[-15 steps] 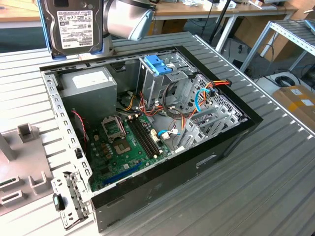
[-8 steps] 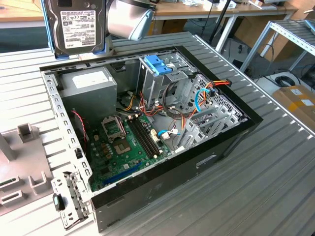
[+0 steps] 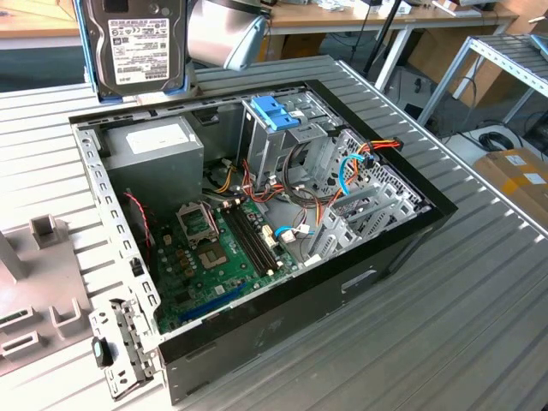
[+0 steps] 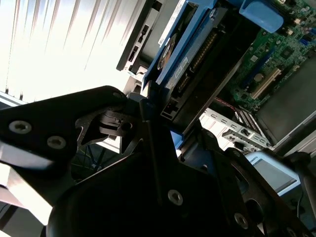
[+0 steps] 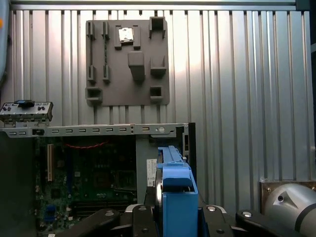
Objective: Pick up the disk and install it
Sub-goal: 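Pick up the disk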
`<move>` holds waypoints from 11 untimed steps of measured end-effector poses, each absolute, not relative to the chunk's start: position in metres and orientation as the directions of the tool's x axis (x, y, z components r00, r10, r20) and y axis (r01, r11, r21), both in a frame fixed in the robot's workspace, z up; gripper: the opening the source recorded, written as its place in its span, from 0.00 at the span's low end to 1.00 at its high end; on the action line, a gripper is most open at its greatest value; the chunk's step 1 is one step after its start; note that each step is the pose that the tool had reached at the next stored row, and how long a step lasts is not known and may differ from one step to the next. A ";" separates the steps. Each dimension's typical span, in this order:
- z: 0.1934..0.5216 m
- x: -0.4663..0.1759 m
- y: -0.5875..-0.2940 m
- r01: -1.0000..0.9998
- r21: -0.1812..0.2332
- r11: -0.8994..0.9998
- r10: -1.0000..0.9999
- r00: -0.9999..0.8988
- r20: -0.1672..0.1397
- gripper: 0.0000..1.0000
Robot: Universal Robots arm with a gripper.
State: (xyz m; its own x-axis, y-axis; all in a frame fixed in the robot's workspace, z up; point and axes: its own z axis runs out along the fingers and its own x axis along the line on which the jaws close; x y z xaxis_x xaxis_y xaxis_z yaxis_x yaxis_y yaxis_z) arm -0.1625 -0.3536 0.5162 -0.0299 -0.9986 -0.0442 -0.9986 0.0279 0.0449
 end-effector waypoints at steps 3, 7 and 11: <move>0.516 -0.163 -0.355 -0.999 0.045 0.028 -0.999 -0.030 -0.044 0.37; 0.516 -0.163 -0.357 -0.999 0.045 0.028 -0.999 -0.030 -0.044 0.37; 0.516 -0.163 -0.360 -0.999 0.045 0.028 -0.999 -0.030 -0.044 0.37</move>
